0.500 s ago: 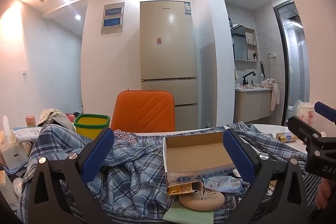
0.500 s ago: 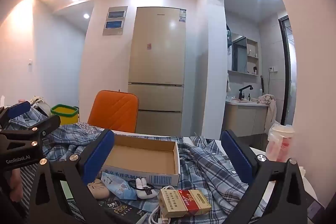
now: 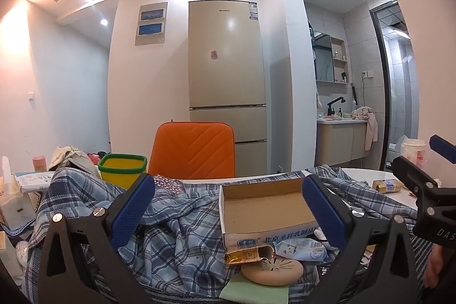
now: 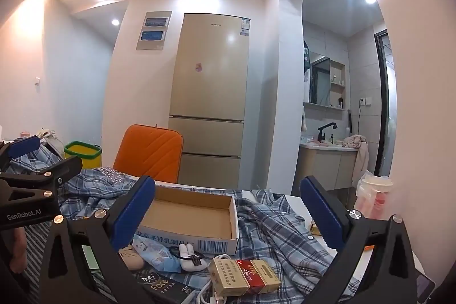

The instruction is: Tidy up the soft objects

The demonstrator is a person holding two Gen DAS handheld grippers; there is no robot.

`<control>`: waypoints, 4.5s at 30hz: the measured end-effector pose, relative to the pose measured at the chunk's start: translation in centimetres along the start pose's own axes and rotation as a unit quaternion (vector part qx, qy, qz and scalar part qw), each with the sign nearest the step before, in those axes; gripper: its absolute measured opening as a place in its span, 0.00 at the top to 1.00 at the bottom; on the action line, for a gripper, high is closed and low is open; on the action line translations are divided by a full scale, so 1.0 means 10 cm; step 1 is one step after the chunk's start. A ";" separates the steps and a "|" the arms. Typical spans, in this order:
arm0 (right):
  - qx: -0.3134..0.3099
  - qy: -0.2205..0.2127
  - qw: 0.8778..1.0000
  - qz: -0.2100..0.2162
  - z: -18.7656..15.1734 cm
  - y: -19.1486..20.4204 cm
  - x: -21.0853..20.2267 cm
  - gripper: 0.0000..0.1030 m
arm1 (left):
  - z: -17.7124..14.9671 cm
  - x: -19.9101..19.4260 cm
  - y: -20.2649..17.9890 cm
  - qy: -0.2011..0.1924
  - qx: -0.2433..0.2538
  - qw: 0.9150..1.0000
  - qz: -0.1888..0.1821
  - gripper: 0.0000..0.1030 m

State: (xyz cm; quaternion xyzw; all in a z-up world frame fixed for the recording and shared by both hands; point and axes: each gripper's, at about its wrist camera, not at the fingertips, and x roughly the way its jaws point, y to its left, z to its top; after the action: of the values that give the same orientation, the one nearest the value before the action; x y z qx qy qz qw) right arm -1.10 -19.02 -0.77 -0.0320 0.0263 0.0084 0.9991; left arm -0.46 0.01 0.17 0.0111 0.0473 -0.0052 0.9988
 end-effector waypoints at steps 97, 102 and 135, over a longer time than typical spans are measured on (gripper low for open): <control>0.061 0.141 0.983 0.100 -0.03 -0.31 0.45 0.00 | -0.53 0.62 -0.10 0.369 0.057 0.919 -0.128 0.12; 0.056 0.142 0.984 0.096 -0.01 -0.30 0.39 0.00 | -0.61 0.68 -0.05 0.387 0.037 0.911 -0.139 0.16; 0.020 0.406 0.889 0.213 -0.63 0.40 0.94 0.04 | -0.28 -0.05 0.25 0.229 -0.003 0.965 -0.125 0.34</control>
State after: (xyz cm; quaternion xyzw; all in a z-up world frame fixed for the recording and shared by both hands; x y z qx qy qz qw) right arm 7.88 -15.32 -7.83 -0.0061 0.4361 0.2065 0.8759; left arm -1.24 2.59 -2.51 0.0034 0.2756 -0.1272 0.9528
